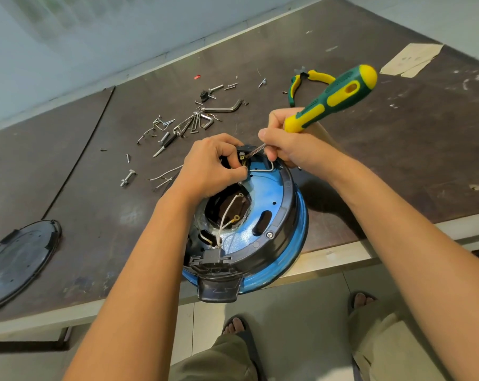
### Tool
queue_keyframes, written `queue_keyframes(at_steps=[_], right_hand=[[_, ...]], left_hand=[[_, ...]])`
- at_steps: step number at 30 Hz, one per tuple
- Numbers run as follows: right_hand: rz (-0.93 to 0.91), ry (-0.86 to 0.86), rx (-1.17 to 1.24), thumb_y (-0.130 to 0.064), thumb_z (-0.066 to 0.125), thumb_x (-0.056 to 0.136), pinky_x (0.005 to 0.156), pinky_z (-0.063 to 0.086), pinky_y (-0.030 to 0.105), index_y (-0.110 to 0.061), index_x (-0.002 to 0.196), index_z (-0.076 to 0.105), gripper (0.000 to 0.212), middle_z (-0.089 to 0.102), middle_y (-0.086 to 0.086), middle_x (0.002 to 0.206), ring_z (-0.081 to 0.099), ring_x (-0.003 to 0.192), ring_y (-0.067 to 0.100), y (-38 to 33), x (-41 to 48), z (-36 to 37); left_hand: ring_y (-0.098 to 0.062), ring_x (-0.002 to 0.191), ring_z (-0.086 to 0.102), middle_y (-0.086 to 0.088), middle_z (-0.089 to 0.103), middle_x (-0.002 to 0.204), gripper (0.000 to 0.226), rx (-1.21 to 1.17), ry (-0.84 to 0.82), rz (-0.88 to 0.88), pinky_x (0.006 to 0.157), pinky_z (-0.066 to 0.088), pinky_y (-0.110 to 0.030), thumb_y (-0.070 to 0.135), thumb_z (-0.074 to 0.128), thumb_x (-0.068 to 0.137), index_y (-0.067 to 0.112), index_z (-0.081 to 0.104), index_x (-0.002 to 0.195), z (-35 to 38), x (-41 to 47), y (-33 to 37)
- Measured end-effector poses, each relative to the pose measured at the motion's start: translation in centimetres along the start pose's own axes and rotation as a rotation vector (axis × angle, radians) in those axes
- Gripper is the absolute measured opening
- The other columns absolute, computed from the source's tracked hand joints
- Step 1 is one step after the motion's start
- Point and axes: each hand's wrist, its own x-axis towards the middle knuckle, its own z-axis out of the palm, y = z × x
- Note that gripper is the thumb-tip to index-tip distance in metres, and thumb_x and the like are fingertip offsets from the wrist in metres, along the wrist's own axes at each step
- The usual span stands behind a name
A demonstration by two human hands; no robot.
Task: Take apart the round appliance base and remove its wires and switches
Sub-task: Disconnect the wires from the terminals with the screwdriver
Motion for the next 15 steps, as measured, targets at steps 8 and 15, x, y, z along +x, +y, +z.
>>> queue_keyframes(at_steps=[8,15], right_hand=[[0.075,-0.016,0.049,-0.018,0.060,0.099,0.047,0.036,0.016,-0.019,0.067,0.051,0.034,0.061,0.003,0.064,0.046,0.042,0.001,0.23,0.55,0.10],[0.154,-0.032,0.130,-0.018,0.060,0.099,0.039,0.031,0.017,-0.021,0.067,0.049,0.034,0.056,0.001,0.060,0.038,0.039,0.006,-0.04,0.83,0.14]], left_hand=[[-0.010,0.104,0.060,0.018,0.061,0.112,0.022,0.010,0.001,0.008,0.089,0.051,-0.048,0.020,0.078,0.072,0.021,0.064,0.056,-0.01,0.09,-0.07],[-0.009,0.103,0.059,0.017,0.061,0.112,0.022,0.001,-0.001,0.006,0.089,0.052,-0.048,0.018,0.078,0.072,0.021,0.064,0.056,0.03,0.15,-0.19]])
